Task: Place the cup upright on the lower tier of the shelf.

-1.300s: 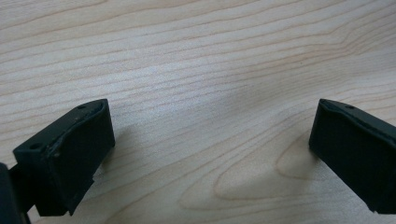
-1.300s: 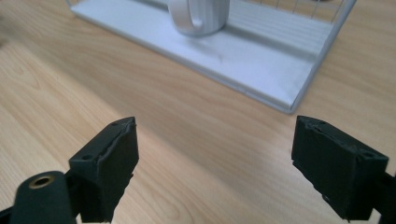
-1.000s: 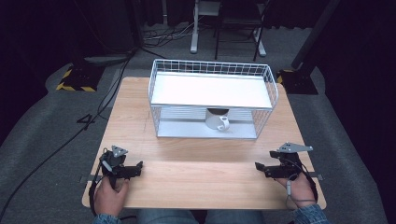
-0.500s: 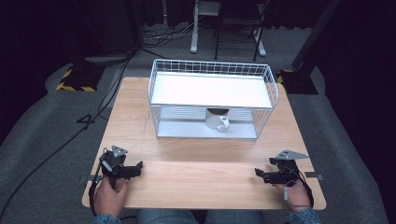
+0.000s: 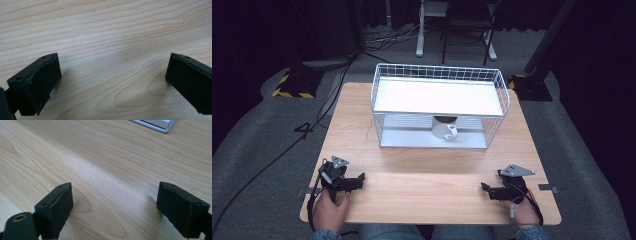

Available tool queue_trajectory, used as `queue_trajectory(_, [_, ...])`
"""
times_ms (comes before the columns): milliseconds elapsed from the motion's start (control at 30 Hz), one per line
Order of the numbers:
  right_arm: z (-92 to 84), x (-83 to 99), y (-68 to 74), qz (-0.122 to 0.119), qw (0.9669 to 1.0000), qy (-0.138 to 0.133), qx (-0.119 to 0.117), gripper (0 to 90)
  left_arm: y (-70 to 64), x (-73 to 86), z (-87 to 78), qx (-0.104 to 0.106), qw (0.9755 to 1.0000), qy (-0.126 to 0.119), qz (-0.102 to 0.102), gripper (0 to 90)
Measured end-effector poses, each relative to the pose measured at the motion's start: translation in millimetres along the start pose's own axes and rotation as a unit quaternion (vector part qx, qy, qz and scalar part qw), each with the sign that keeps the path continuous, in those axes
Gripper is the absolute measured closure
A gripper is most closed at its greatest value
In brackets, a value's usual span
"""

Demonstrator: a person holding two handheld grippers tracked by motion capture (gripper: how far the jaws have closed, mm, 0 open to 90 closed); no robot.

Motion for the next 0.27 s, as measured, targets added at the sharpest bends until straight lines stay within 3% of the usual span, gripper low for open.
queue_trajectory(133, [1.8, 0.5, -2.2, 0.017, 0.9996, 0.009, 0.021, 4.0, 0.0, 0.0, 0.0, 0.0, 1.0, 0.0, 0.0, 0.5])
queue_trajectory(267, [3.1, 0.4, -3.2, 0.026, 0.9991, 0.014, 0.029, 1.0, 0.1, 0.0, 0.0, 0.0, 1.0, 0.0, 0.001, 0.5])
Point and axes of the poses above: each handheld gripper's, and its own axes: z roughly forward along the jaws, x roughly out of its underside, y roughly to its left, the point moved 6 cm from there along z, roughly forward along the jaws, and after that the axes turned 1 degree about z, right-handed, at the moved point
